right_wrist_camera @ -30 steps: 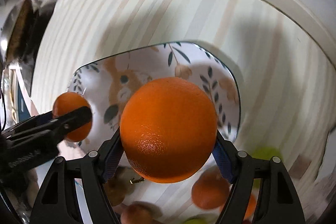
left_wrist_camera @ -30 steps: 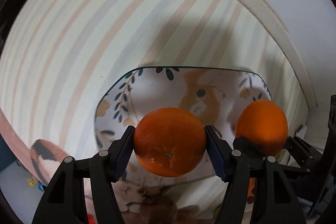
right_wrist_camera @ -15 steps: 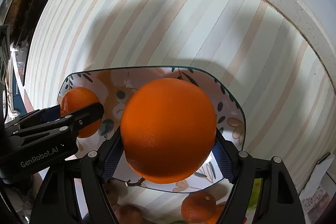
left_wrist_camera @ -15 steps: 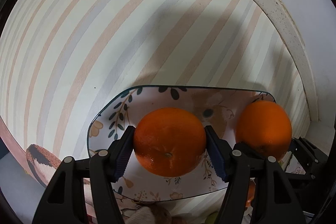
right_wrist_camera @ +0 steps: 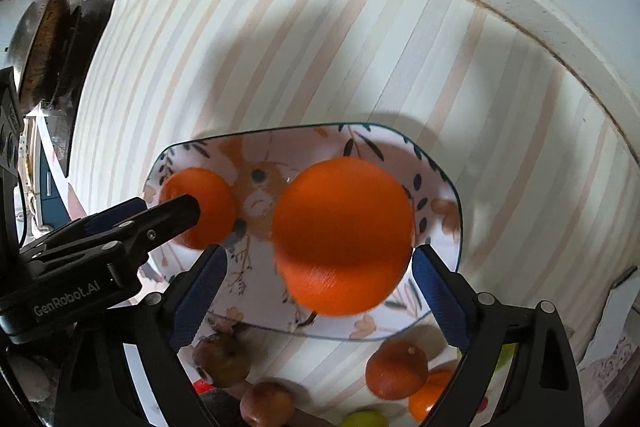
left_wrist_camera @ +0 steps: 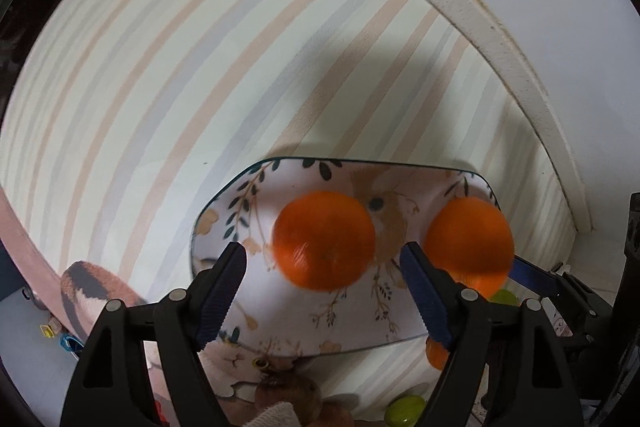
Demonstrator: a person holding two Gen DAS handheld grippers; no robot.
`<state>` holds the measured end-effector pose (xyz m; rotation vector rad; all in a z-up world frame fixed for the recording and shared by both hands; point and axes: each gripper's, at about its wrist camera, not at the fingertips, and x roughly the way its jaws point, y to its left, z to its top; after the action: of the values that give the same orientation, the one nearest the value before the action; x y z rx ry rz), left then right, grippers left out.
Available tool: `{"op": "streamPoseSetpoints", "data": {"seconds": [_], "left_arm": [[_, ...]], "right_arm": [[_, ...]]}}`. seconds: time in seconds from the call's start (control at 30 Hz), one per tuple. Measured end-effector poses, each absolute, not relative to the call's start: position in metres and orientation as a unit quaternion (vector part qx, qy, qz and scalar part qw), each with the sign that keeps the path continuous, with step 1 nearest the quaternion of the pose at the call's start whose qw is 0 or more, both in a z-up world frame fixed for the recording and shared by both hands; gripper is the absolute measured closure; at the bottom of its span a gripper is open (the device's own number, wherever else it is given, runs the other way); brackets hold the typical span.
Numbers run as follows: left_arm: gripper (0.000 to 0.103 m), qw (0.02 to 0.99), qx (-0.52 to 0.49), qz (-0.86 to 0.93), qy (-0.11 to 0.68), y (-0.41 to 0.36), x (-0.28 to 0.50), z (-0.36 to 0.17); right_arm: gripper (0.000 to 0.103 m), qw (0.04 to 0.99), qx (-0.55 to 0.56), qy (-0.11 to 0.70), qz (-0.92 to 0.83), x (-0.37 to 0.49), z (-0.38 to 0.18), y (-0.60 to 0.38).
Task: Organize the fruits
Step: 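Carry both oranges onto the floral plate and open both tools, then grasp the brown pear with the left tool while the right tool grasps the brown orange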
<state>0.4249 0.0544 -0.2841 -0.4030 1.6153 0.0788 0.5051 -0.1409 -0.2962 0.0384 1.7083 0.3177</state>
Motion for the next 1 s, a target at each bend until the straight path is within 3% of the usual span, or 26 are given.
{"op": "streamPoseSetpoints", "data": {"seconds": [1.0], "left_arm": [[0.025,0.823,-0.054,0.038,0.564,0.037,0.27,-0.141]], "right_arm": [[0.007,0.804,0.006,0.589,0.076,0.307,-0.16,-0.149]]}}
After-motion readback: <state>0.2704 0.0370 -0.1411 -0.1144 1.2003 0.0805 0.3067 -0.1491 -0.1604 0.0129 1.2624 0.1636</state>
